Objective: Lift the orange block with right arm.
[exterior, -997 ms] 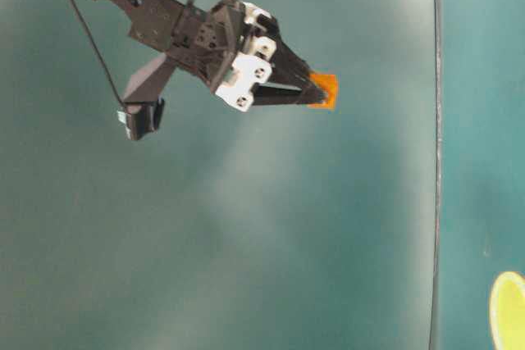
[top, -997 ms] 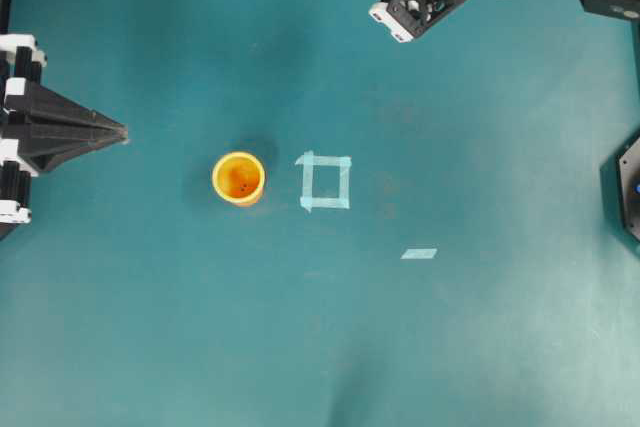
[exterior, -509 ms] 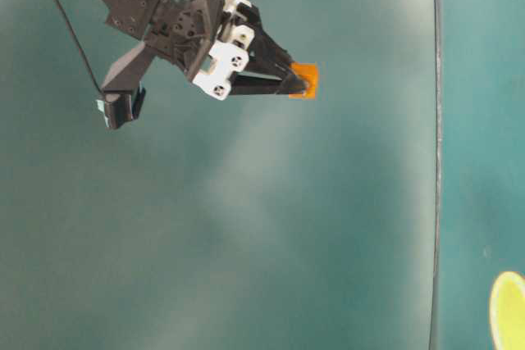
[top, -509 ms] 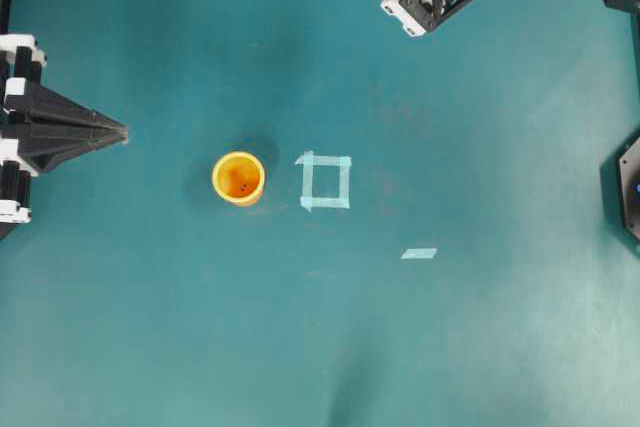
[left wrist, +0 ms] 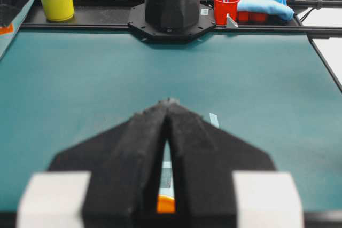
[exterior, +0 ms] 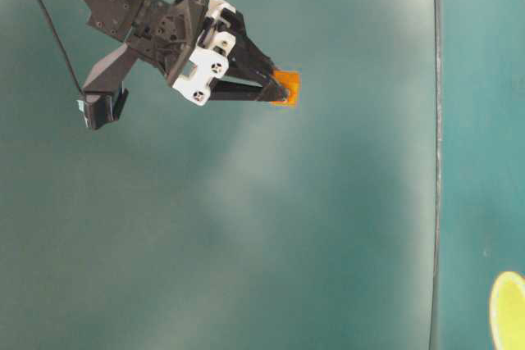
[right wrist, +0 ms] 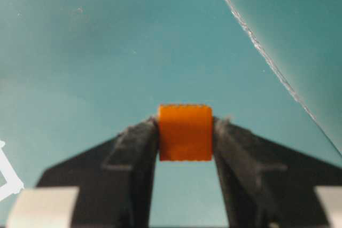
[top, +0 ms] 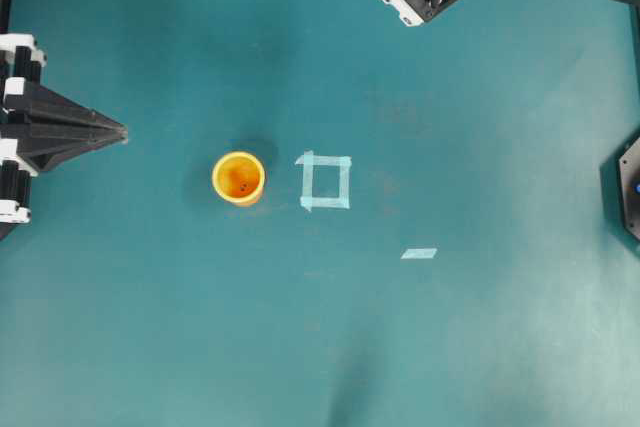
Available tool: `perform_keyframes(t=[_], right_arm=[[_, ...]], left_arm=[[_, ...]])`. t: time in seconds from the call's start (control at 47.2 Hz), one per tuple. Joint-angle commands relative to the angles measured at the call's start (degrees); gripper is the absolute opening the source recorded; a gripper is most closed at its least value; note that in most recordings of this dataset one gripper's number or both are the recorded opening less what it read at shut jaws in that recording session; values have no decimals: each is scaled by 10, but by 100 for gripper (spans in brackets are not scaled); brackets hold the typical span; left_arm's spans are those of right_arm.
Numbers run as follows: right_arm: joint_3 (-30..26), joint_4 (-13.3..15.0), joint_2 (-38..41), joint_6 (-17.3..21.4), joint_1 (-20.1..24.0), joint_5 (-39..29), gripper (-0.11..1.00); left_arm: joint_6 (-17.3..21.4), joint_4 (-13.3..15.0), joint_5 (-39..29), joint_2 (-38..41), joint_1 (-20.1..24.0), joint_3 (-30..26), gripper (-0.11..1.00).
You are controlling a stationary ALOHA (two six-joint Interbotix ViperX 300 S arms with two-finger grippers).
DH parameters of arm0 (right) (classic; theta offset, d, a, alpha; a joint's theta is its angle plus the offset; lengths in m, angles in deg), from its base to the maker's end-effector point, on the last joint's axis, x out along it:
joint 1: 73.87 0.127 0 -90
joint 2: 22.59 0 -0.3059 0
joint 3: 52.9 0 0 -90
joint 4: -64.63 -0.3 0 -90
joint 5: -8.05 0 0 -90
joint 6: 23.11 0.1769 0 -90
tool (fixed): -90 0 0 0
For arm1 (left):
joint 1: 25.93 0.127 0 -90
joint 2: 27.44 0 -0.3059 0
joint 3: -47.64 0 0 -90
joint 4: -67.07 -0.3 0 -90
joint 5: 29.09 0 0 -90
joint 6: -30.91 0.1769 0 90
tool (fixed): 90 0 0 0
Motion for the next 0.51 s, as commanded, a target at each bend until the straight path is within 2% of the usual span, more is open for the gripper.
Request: perform_keyframes(t=[0.0,0.488], right_arm=[[-17,2,-18,2,2,1,40],[-17,2,-18,2,2,0,40]], left_arm=[[2,0,4,2,1,-17,-1],[1,-1,0,1,1,-16,-1]])
